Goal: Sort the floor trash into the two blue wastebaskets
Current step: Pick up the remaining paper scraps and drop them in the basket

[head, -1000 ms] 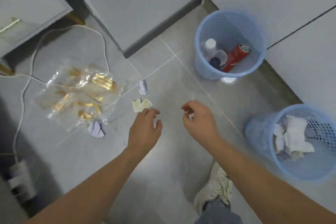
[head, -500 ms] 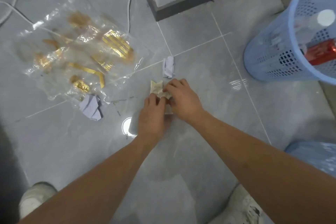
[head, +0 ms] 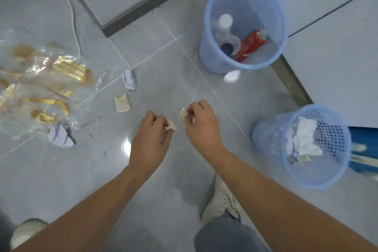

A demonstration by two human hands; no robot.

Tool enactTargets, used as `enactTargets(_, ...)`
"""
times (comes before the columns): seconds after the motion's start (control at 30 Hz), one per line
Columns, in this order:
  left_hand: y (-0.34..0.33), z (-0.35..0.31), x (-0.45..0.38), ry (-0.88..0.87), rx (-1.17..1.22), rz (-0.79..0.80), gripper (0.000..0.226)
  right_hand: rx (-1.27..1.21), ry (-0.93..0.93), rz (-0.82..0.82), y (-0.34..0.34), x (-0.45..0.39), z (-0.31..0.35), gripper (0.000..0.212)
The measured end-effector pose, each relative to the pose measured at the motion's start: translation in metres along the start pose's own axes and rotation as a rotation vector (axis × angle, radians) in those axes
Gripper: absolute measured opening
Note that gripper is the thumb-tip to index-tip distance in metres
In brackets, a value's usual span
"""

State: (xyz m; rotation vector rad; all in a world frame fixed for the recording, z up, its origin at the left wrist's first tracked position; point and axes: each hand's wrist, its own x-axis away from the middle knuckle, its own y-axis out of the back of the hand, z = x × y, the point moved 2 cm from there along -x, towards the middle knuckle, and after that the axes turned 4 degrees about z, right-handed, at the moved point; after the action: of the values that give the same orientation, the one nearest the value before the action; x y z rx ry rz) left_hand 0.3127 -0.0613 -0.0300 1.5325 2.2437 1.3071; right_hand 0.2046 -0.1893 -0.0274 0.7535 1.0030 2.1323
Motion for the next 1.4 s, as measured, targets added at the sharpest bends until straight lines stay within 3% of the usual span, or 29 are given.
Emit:
enactTargets(0.3, -0.038, -0.263, -0.011, -0.315, 0.055, 0.129, 0.015, -0.024, -0.359, -0.358, 0.229, 0.091, -0.120, 0.010)
enactTargets(0.43, -0.093, -0.326, -0.011, -0.326, 0.025, 0.268, 0.020, 0.021, -0.482, -0.295, 0.269, 0.118, -0.180, 0.019)
enactTargets(0.53, -0.111, -0.335, -0.010, -0.270, -0.012, 0.330, 0.028, 0.076, -0.480, -0.271, 0.278, 0.120, -0.192, 0.032)
enactTargets(0.7, -0.072, -0.263, -0.008, -0.212, 0.004, 0.224, 0.024, 0.026, -0.288, -0.222, 0.232, 0.084, -0.134, 0.024)
enactTargets(0.9, -0.002, -0.090, -0.014, 0.036, -0.054, 0.060, 0.023, -0.132, -0.043, -0.024, 0.097, 0.017, -0.024, 0.029)
enactTargets(1.03, 0.015, 0.032, -0.019, 0.257, -0.100, 0.016, 0.036, -0.091, 0.069, 0.215, -0.011, -0.031, 0.035, 0.037)
enactTargets(1.13, 0.012, 0.102, -0.024, 0.361, -0.101, -0.009, 0.054, 0.002, 0.160, 0.307, -0.080, -0.066, 0.064, 0.047)
enactTargets(1.3, 0.003, 0.164, -0.055, 0.340, -0.073, -0.121, 0.073, 0.138, 0.241, 0.296, -0.155, -0.124, 0.085, 0.063)
enactTargets(1.4, -0.007, 0.179, -0.077, 0.306, -0.126, -0.137, 0.062, 0.249, 0.332, 0.338, -0.184, -0.148, 0.082, 0.059)
